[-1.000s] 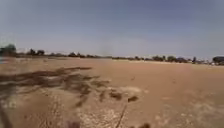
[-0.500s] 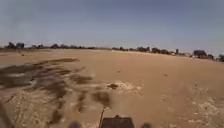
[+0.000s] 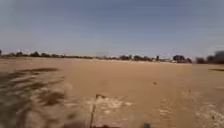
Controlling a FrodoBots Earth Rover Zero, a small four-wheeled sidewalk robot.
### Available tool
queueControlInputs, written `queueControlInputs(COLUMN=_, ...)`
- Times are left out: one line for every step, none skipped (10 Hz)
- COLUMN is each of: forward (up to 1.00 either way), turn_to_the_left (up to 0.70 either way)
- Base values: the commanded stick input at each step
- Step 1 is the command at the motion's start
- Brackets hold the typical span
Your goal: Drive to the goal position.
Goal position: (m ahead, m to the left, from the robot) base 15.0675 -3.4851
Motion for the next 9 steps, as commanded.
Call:
queueControlInputs(forward=1.0, turn_to_the_left=-0.27)
queueControlInputs(forward=1.0, turn_to_the_left=-0.27)
queueControlInputs(forward=1.0, turn_to_the_left=-0.27)
queueControlInputs(forward=1.0, turn_to_the_left=-0.27)
queueControlInputs(forward=1.0, turn_to_the_left=-0.27)
queueControlInputs(forward=1.0, turn_to_the_left=-0.27)
queueControlInputs(forward=1.0, turn_to_the_left=-0.27)
queueControlInputs(forward=1.0, turn_to_the_left=-0.27)
queueControlInputs(forward=1.0, turn_to_the_left=-0.27)
